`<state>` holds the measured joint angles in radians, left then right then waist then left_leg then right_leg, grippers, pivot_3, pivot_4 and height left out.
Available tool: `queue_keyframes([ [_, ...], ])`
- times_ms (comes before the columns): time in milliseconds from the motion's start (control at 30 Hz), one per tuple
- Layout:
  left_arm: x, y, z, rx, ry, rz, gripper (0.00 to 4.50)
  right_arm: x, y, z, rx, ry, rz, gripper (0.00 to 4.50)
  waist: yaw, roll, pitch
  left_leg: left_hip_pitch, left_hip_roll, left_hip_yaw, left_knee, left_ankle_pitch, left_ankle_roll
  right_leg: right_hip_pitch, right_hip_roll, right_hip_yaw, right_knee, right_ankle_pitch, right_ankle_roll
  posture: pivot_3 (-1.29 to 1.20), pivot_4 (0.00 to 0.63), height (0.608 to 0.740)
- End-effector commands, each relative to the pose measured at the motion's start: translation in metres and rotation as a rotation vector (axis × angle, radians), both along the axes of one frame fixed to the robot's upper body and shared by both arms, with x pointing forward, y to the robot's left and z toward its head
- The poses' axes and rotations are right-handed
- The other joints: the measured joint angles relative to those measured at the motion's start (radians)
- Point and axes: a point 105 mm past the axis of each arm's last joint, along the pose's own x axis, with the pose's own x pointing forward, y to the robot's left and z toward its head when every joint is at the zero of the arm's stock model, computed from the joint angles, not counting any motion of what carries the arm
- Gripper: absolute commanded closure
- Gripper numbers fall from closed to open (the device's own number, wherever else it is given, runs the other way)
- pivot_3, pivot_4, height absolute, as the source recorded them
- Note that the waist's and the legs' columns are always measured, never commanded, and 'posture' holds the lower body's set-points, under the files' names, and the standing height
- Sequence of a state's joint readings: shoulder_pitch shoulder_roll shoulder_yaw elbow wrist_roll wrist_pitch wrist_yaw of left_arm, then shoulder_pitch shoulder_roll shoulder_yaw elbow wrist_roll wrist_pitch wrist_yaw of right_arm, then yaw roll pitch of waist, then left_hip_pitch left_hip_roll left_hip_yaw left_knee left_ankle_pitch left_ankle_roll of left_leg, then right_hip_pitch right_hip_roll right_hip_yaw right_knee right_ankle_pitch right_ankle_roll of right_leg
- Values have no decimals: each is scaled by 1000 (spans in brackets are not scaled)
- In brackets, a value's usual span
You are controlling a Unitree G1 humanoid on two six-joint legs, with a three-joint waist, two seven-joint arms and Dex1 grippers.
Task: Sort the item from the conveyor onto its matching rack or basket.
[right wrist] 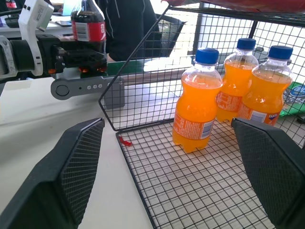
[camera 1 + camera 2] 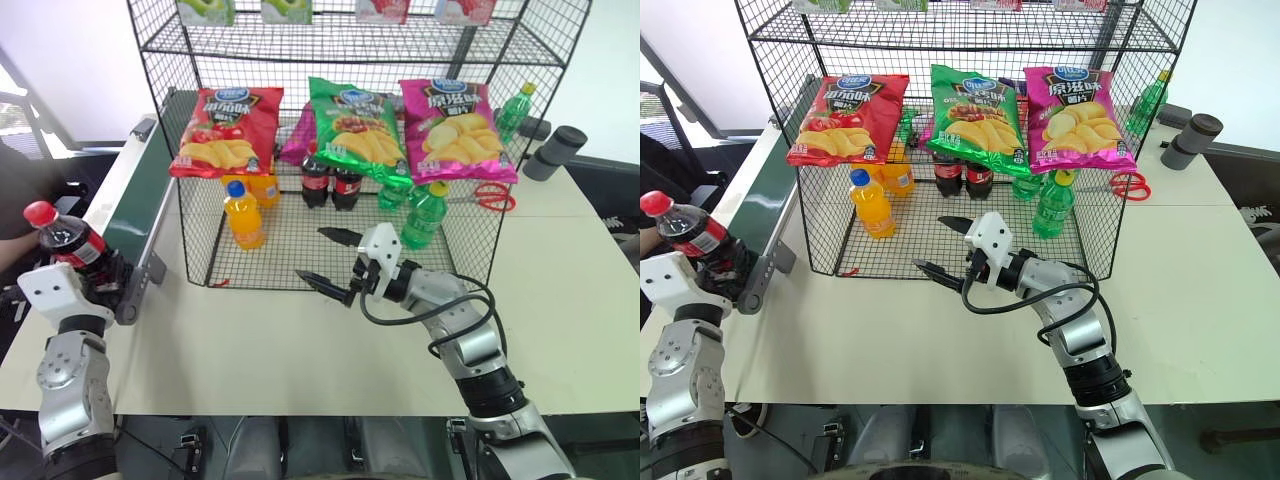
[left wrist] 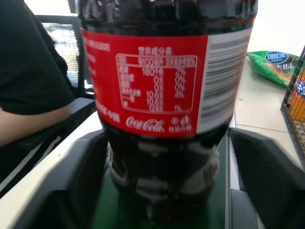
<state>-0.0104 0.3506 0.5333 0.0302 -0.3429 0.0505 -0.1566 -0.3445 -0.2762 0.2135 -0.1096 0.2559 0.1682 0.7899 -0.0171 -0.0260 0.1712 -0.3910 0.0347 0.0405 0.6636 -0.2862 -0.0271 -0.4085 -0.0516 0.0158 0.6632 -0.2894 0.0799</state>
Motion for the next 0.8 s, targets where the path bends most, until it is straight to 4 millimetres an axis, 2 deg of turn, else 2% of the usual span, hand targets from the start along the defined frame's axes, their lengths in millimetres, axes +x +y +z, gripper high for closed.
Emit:
queue_keyframes([
  [33,-4,6,14,37,-45,22,1827,-2,3,9,17,-39,13,0,0,0,0,0,0,0,0,0,0,0,0,0,0,0,0,0,150,734],
  [200,-6,1,30,23,-117,-19,1829,-2,3,9,17,-39,13,0,0,0,0,0,0,0,0,0,0,0,0,0,0,0,0,0,150,734],
  [533,-20,-38,108,143,-283,-318,1829,-2,3,12,16,-44,29,0,-2,-1,1,-2,-1,0,-1,0,0,-1,-3,-1,-2,-1,-3,0,150,734],
  [600,-21,-55,118,139,-280,-428,1829,-2,3,13,15,-43,37,0,-3,-1,1,-2,-1,0,-2,0,0,-1,-4,-1,-2,-2,-3,0,150,734],
  [667,-23,-82,123,137,-255,-589,1829,-2,2,15,20,-32,56,0,-3,-1,1,-2,-2,0,-2,0,0,-1,-4,-1,-2,-2,-3,0,150,734],
  [733,-25,-115,116,139,-178,-772,1829,-5,2,18,31,11,101,0,-4,-1,1,-2,-2,0,-2,0,0,-1,-4,-1,-3,-2,-3,0,150,734],
  [800,-27,-137,105,145,-100,-892,1829,-11,2,20,47,62,159,0,-1,-1,1,-2,-2,0,-2,0,0,-1,-4,-1,-3,-2,-3,0,150,734],
])
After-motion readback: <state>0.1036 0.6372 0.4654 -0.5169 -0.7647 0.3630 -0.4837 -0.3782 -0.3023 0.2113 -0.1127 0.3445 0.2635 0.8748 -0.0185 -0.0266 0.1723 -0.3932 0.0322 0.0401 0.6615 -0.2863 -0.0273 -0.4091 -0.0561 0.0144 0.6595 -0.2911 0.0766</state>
